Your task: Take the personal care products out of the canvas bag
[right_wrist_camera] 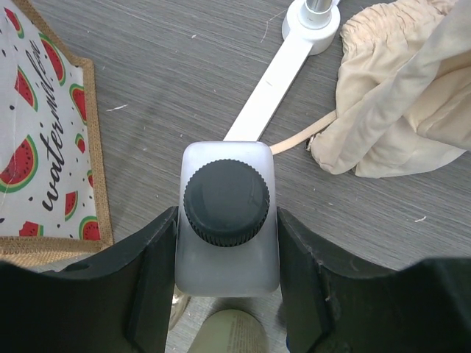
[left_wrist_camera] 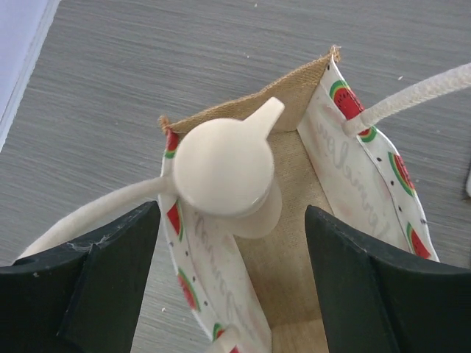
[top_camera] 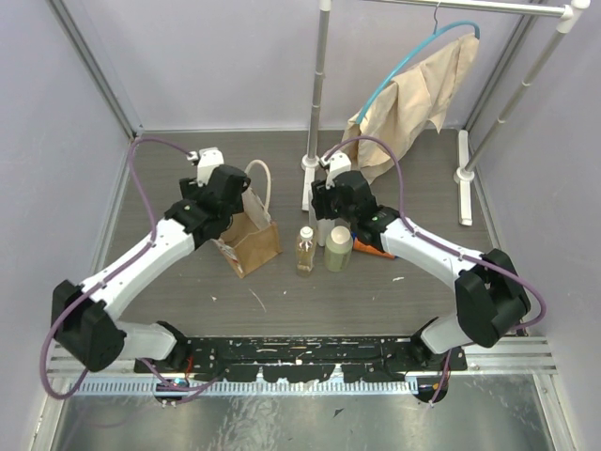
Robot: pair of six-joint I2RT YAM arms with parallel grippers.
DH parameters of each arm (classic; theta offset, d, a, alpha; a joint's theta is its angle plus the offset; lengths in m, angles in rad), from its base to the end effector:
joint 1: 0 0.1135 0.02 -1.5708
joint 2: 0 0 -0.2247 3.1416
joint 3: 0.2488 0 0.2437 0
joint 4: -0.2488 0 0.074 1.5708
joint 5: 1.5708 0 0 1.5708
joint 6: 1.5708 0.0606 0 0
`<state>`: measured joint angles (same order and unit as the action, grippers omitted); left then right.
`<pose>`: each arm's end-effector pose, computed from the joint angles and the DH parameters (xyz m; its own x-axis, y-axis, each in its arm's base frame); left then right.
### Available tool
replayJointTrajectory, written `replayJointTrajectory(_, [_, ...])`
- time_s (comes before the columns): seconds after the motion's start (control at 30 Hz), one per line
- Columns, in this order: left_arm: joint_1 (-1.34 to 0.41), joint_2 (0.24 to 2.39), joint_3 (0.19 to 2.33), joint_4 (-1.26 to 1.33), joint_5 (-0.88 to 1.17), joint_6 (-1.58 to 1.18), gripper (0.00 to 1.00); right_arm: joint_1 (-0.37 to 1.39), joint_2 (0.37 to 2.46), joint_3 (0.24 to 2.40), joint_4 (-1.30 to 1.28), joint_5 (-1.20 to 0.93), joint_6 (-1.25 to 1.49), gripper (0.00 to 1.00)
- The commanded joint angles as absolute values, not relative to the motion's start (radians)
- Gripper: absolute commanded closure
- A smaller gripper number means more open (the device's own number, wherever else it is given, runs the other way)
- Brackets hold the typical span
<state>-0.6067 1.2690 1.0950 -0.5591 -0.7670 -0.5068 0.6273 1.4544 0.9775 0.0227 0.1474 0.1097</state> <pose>0.2570 -0.1272 0.2675 -0.4743 -0.0962 -0.8751 -0.2783 0.9594 0.0453 0.2899 0.1992 0.2228 -0.4049 -0.1598 -0.9003 -0.4320 0.9012 0.0343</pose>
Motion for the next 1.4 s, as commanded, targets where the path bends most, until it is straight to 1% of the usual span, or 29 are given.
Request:
replayJointTrajectory(0.0, [-0.589,1.380,1.171,-0.558,-0.805,-0.486,0.13,0.631,1.417,1.001,0.140,0.129,0.138,0.44])
replayJointTrajectory(0.1, [-0.577,1.429,1.192,-0.550,-0.820,-0.483,0.13,0.632,1.402,0.994,0.128,0.126,0.137,0.33])
replayJointTrajectory(0.17, [-0.565,1.448,1.190,-0.536,-0.823,-0.484,0.13,0.632,1.392,0.991,0.112,0.123,0.135,0.27])
replayJointTrajectory(0.33, [-0.535,1.449,1.177,-0.491,-0.834,-0.476,0.13,0.632,1.342,0.979,0.075,0.126,0.136,0.24])
replayJointTrajectory(0.4, [-0.526,1.440,1.170,-0.469,-0.833,-0.466,0.15,0.632,1.311,0.971,0.059,0.142,0.142,0.23])
replayJointTrajectory(0.43, [-0.524,1.436,1.166,-0.443,-0.829,-0.454,0.19,0.632,1.294,0.965,0.050,0.156,0.145,0.23])
replayJointTrajectory(0.53, [-0.513,1.427,1.157,-0.384,-0.801,-0.414,0.38,0.632,1.244,0.964,0.003,0.224,0.157,0.21])
replayJointTrajectory(0.6, [-0.511,1.427,1.157,-0.344,-0.783,-0.379,0.56,0.631,1.228,0.983,-0.057,0.301,0.177,0.19])
replayJointTrajectory(0.67, [-0.510,1.427,1.175,-0.347,-0.776,-0.364,0.80,0.629,1.232,1.020,-0.173,0.406,0.219,0.15])
replayJointTrajectory(0.7, [-0.509,1.423,1.189,-0.351,-0.765,-0.359,0.89,0.623,1.247,1.042,-0.246,0.457,0.254,0.14])
replayJointTrajectory(0.73, [-0.509,1.417,1.200,-0.351,-0.755,-0.354,0.97,0.608,1.265,1.071,-0.328,0.491,0.305,0.13])
replayJointTrajectory(0.77, [-0.509,1.408,1.207,-0.354,-0.743,-0.353,1.00,0.585,1.279,1.085,-0.384,0.488,0.349,0.13])
replayJointTrajectory(0.83, [-0.510,1.379,1.226,-0.357,-0.712,-0.347,1.00,0.524,1.284,1.069,-0.441,0.443,0.451,0.11])
replayJointTrajectory(0.97, [-0.509,1.322,1.300,-0.394,-0.647,-0.317,1.00,0.439,1.196,0.922,-0.408,0.370,0.669,0.00])
replayJointTrajectory(1.13, [-0.511,1.252,1.416,-0.480,-0.568,-0.298,1.00,0.406,1.059,0.805,-0.434,0.340,0.962,0.00])
replayJointTrajectory(1.23, [-0.511,1.207,1.483,-0.538,-0.535,-0.296,1.00,0.403,1.015,0.819,-0.507,0.314,1.104,0.00])
replayJointTrajectory(1.37, [-0.511,1.190,1.593,-0.641,-0.498,-0.329,1.00,0.403,1.058,0.944,-0.743,0.374,1.337,0.00])
